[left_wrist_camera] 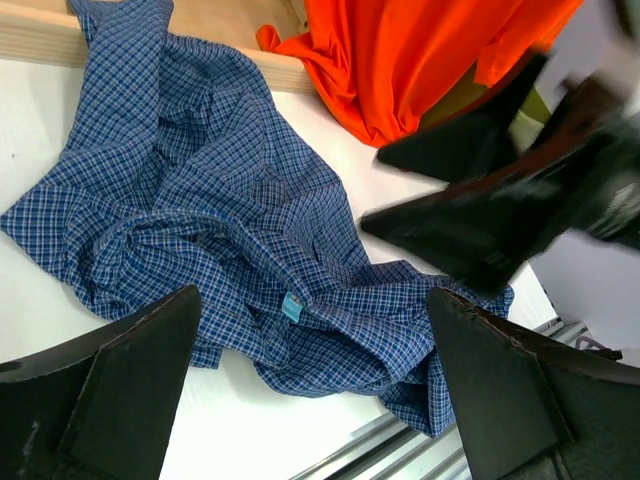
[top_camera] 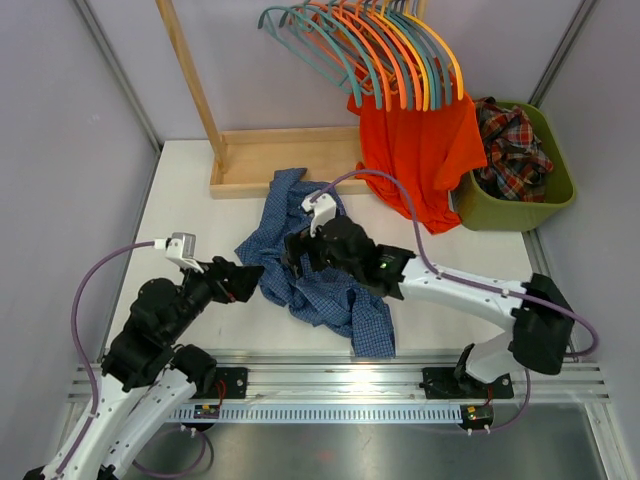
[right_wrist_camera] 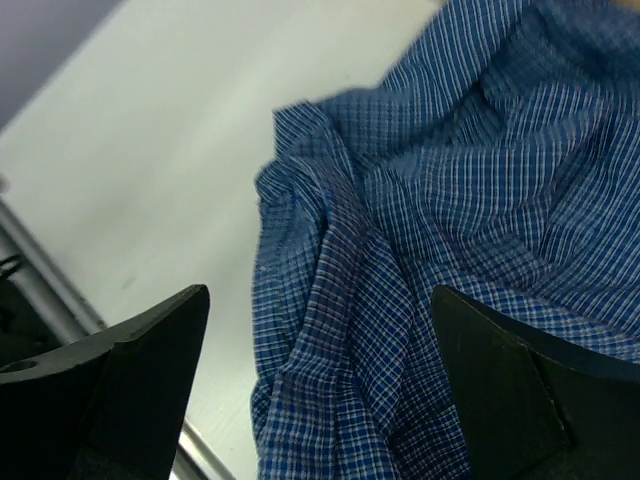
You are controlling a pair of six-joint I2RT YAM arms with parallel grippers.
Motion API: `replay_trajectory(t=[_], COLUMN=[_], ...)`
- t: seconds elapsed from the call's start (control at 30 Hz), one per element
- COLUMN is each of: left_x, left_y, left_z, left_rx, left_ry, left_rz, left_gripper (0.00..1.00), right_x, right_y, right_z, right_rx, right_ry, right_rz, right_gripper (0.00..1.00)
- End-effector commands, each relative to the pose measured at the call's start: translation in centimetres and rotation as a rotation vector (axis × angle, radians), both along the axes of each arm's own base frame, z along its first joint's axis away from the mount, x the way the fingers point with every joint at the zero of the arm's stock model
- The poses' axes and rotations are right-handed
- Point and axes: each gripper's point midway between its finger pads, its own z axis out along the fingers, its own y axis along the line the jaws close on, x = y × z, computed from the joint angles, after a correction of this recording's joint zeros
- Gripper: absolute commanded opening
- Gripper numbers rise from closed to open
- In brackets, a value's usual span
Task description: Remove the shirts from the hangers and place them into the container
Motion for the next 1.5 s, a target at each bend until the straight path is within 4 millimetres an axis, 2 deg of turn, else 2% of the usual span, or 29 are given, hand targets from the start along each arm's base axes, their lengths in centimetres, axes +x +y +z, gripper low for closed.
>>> replay_trajectory(t=[0.0, 0.03, 0.07, 0.1, 0.13, 0.17, 0.2, 0.27, 0.37, 0.47, 0.5, 0.53, 0.57, 0.6, 0.63, 0.7, 0.8, 0.9, 0.93, 1.03, 1.07, 1.1, 1.13, 1.2, 1.23, 1.33, 1.4, 1.43, 1.47], left_x=[-0.1, -0.2, -0.2, -0.2, -0.4, -0.4, -0.6, -0.8, -1.1, -1.4, -1.4, -1.4, -1.4, -1.3, -1.2, -1.1, -0.9, -0.9, -0.8, -0.8, -0.7, -0.8, -0.6, -0.6, -0.5, -0.4, -0.4, -0.4, -0.3], left_y=[-0.4, -0.4, -0.3, -0.2, -0.1, -0.1, -0.1, 0.2, 0.7, 0.8, 0.8, 0.8, 0.8, 0.8, 0.7, 0.5, 0.1, -0.4, -0.5, -1.0, -1.2, -1.4, -1.6, -1.9, -2.0, -2.4, -2.7, -2.8, -2.9], left_z=[0.9, 0.8, 0.7, 0.6, 0.6, 0.5, 0.4, 0.5, 0.8, 1.1, 1.0, 1.0, 1.0, 0.9, 0.8, 0.8, 0.7, 0.5, 0.3, -0.2, -0.2, -0.3, -0.5, -0.5, -0.4, 0.0, 0.4, 0.5, 0.8], left_rx=[-0.040, -0.042, -0.042, -0.043, -0.044, -0.047, -0.045, -0.049, -0.055, -0.057, -0.052, -0.048, -0.048, -0.045, -0.045, -0.046, -0.046, -0.050, -0.050, -0.052, -0.054, -0.058, -0.054, -0.058, -0.059, -0.069, -0.078, -0.080, -0.082], left_ry=[-0.033, -0.030, -0.030, -0.028, -0.027, -0.025, -0.019, -0.024, -0.039, -0.043, -0.042, -0.041, -0.041, -0.039, -0.038, -0.035, -0.026, -0.018, -0.014, 0.004, 0.005, 0.012, 0.020, 0.023, 0.022, 0.018, 0.012, 0.009, 0.003], left_rz=[-0.021, -0.020, -0.016, -0.011, -0.011, -0.011, -0.012, -0.004, 0.009, 0.007, 0.007, 0.007, 0.007, 0.006, 0.007, -0.001, -0.016, -0.035, -0.039, -0.059, -0.065, -0.078, -0.080, -0.094, -0.095, -0.113, -0.128, -0.133, -0.138], left_gripper=[0.99, 0.99, 0.99, 0.99, 0.99, 0.99, 0.99, 0.99, 0.99, 0.99, 0.99, 0.99, 0.99, 0.99, 0.99, 0.99, 0.99, 0.99, 0.99, 0.99, 0.99, 0.99, 0.99, 0.99, 0.99, 0.99, 0.99, 0.99, 0.99], right_x=[1.3, 1.6, 2.3, 3.0, 3.4, 4.4, 4.4, 4.9, 5.3, 5.4, 5.3, 4.8, 5.3, 5.4, 5.0, 5.9, 6.8, 7.6, 7.3, 6.6, 6.0, 5.5, 5.1, 3.7, 2.9, 2.6, 2.9, 4.0, 3.9], right_y=[-0.4, -0.4, 0.0, -0.9, -1.0, -0.2, -0.4, 0.4, 1.0, 0.0, -0.2, -1.2, -2.0, -2.8, -4.5, -6.6, -11.4, -17.3, -19.0, -24.5, -26.8, -28.0, -30.7, -34.0, -37.0, -42.0, -44.6, -45.0, -48.2], right_z=[-6.9, -8.5, -11.5, -13.3, -14.7, -14.7, -18.2, -21.0, -23.8, -26.0, -26.3, -27.2, -26.8, -26.8, -27.5, -26.5, -24.5, -20.2, -17.2, -12.8, -9.3, -7.7, -4.3, -1.6, 0.6, 4.1, 4.7, 4.9, 4.9], right_rx=[-0.093, -0.109, -0.178, -0.245, -0.281, -0.289, -0.379, -0.404, -0.391, -0.415, -0.412, -0.426, -0.410, -0.396, -0.419, -0.389, -0.346, -0.219, -0.139, -0.062, -0.011, 0.023, 0.097, 0.111, 0.150, 0.203, 0.186, 0.198, 0.200], right_ry=[0.117, 0.152, 0.178, 0.185, 0.204, 0.201, 0.234, 0.274, 0.332, 0.380, 0.389, 0.406, 0.399, 0.411, 0.423, 0.422, 0.423, 0.396, 0.364, 0.270, 0.203, 0.172, 0.093, 0.040, -0.022, -0.114, -0.117, -0.094, -0.092], right_rz=[-0.158, -0.195, -0.224, -0.288, -0.327, -0.353, -0.363, -0.371, -0.385, -0.412, -0.419, -0.425, -0.456, -0.502, -0.527, -0.591, -0.712, -0.868, -0.908, -1.082, -1.147, -1.189, -1.273, -1.365, -1.451, -1.563, -1.616, -1.610, -1.706], right_gripper=[0.99, 0.99, 0.99, 0.99, 0.99, 1.00, 1.00, 0.99, 1.00, 0.96, 0.90, 0.61, 0.30, 0.07, 0.00, 0.00, 0.00, 0.00, 0.00, 0.00, 0.00, 0.00, 0.00, 0.00, 0.00, 0.00, 0.00, 0.00, 0.00])
